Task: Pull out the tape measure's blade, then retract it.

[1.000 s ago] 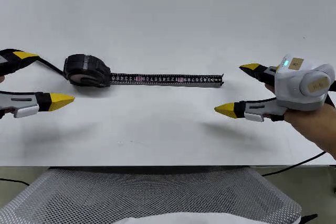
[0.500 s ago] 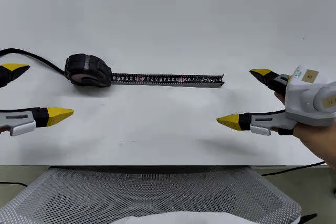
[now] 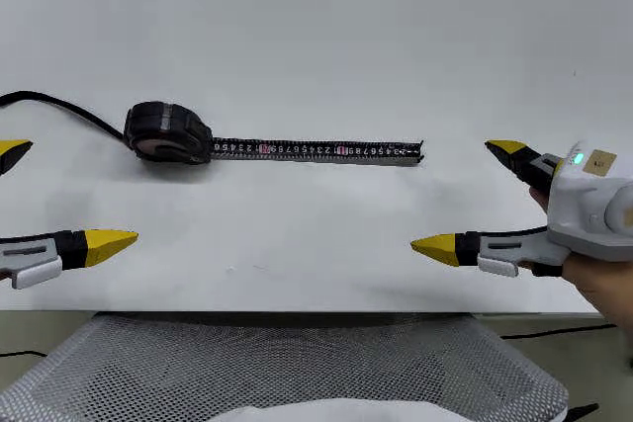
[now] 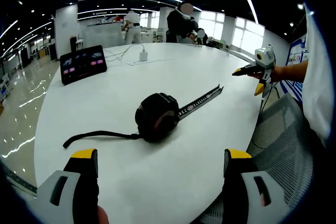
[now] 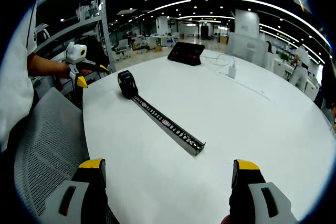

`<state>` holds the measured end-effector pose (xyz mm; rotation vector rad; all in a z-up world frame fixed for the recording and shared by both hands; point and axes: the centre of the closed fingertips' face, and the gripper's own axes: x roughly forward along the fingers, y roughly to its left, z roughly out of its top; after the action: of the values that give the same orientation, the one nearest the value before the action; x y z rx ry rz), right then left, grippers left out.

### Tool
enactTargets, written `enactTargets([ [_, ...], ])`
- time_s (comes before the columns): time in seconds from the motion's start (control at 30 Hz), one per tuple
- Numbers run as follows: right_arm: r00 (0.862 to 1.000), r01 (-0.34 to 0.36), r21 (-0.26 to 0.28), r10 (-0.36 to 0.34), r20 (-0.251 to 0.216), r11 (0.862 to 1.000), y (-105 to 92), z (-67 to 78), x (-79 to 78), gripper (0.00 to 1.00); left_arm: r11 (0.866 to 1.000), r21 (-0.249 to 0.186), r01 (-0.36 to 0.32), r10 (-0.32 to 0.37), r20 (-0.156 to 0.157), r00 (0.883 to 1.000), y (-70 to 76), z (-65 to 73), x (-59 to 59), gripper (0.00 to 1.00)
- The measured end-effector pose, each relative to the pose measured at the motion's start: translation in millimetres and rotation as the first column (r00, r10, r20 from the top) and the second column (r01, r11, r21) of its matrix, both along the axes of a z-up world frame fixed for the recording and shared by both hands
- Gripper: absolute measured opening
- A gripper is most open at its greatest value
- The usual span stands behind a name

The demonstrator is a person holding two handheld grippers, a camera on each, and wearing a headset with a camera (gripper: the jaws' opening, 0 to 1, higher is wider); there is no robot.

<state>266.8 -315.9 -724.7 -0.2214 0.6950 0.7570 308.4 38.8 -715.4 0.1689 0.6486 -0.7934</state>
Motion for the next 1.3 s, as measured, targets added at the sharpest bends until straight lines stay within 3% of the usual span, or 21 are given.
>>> enactTargets([
  [0.17,1.0,-0.001,-0.01,0.001,-0.002,1.0,-0.6,-0.7,-6.0,0.99,1.0,-0.008,-0.013,0.013,-0.013,1.0,-0.3,-1.3,-6.9,0.99],
  [0.53,1.0,0.024,0.002,-0.024,-0.006,1.0,-3.0,-3.7,-11.8,0.99,1.0,0.0,-0.031,0.031,-0.012,0.999,-0.3,-3.8,-21.7,0.99],
  [1.3,1.0,0.024,0.009,-0.024,-0.012,1.0,-0.7,-6.2,-13.5,0.99,1.0,-0.006,-0.021,0.021,-0.026,0.999,-4.7,-7.0,-23.8,0.99],
])
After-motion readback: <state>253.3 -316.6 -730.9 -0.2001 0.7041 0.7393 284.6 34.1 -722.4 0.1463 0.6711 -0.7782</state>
